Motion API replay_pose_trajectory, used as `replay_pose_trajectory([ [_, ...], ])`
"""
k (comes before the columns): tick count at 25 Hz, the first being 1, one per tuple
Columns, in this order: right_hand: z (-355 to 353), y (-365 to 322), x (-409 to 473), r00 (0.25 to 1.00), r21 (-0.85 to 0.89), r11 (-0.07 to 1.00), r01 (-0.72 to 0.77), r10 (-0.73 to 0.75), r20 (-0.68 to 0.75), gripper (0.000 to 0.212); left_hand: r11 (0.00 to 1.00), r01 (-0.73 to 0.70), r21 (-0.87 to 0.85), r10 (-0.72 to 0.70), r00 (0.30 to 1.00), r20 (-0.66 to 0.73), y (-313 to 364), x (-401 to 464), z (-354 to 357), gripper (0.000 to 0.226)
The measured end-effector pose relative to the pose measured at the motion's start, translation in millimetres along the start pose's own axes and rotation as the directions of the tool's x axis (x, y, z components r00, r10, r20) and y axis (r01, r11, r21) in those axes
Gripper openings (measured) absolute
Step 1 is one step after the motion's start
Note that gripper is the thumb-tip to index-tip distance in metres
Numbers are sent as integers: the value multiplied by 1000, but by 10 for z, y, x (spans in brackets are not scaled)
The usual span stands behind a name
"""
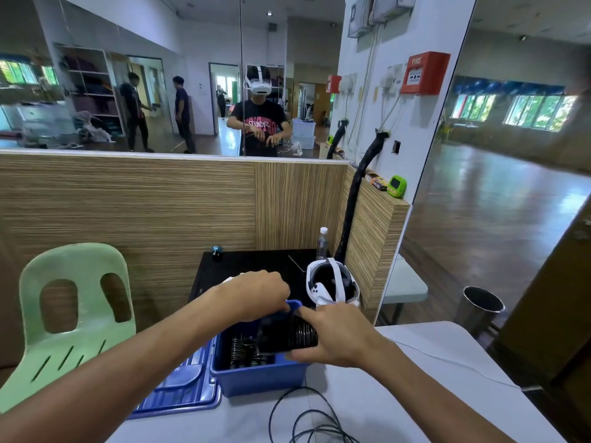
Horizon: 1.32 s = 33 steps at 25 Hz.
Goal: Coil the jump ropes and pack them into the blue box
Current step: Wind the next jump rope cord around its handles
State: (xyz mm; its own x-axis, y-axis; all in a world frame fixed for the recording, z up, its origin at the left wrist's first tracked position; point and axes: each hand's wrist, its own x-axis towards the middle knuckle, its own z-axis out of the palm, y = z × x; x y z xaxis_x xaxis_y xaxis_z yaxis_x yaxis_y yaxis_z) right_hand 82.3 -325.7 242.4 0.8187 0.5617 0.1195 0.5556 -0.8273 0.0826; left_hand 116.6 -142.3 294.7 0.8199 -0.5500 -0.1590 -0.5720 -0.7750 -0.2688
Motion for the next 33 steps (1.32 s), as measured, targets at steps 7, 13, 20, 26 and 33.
replay_pose_trajectory([
  [7,-69,128,156,894,60,958,-282,285,-346,73,646,66,-761,-486,804,-342,362,-135,13,29],
  [13,-50,116,185,878,105,938,-331,347,-330,78,192,-120,-974,-688,691,-221,639,-235,253,34],
  [20,-151,334,166,823,339,869,-361,467,-322,66,-15,-206,-979,-607,780,-155,826,-355,591,38],
  [26,-146,269,45,871,397,892,-217,361,-335,67,-275,-202,-940,-301,947,-115,499,-310,977,34],
  [33,-228,245,-57,941,505,860,-74,229,-251,73,-12,-232,-973,-160,960,-228,167,-133,892,30],
])
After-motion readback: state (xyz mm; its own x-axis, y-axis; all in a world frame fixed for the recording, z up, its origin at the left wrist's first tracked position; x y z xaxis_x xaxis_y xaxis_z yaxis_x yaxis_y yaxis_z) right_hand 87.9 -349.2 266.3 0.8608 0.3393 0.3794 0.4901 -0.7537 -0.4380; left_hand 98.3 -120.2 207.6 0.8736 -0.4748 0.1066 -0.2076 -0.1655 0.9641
